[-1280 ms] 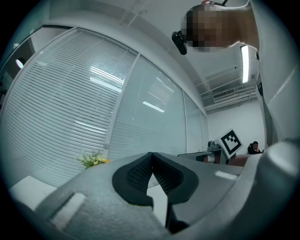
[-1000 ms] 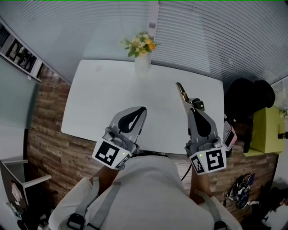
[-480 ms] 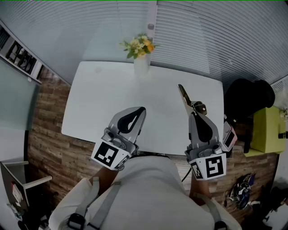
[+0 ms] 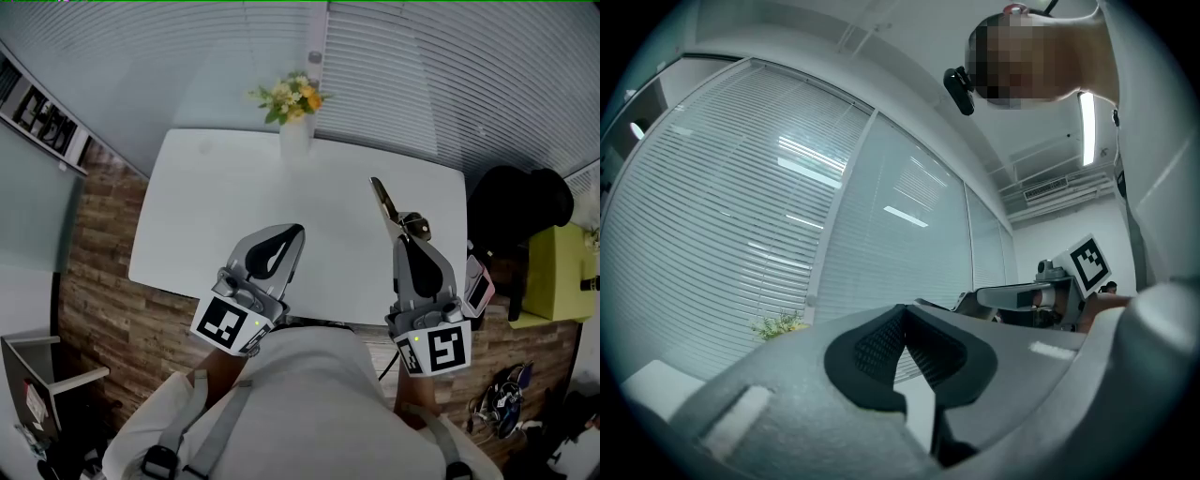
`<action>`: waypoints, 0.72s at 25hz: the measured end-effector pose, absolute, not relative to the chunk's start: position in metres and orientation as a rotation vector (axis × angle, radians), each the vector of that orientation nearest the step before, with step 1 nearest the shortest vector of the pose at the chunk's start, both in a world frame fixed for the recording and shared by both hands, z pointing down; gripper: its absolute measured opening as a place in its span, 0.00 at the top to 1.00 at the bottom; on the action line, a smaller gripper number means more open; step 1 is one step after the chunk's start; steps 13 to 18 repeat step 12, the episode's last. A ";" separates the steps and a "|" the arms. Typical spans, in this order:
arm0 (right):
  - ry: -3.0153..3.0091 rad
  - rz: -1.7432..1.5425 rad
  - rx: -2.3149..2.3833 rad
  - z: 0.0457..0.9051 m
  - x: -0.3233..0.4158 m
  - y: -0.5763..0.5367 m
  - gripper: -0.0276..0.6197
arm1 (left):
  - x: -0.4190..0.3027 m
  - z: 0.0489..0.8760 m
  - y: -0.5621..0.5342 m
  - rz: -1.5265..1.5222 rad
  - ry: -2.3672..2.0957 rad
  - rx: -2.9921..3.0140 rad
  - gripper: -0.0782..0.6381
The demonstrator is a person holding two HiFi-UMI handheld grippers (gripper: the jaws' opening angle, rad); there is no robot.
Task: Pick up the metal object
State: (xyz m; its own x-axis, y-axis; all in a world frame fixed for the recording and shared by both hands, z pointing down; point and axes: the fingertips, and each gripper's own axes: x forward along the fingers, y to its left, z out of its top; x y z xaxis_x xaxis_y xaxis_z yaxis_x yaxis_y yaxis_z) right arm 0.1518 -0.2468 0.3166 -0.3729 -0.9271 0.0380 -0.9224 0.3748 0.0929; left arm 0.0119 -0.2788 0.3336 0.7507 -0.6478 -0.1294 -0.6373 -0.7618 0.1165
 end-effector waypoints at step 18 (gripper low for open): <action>-2.533 -0.095 1.705 0.316 0.151 -0.248 0.94 | 0.012 0.336 -0.280 -0.250 -1.057 2.869 0.89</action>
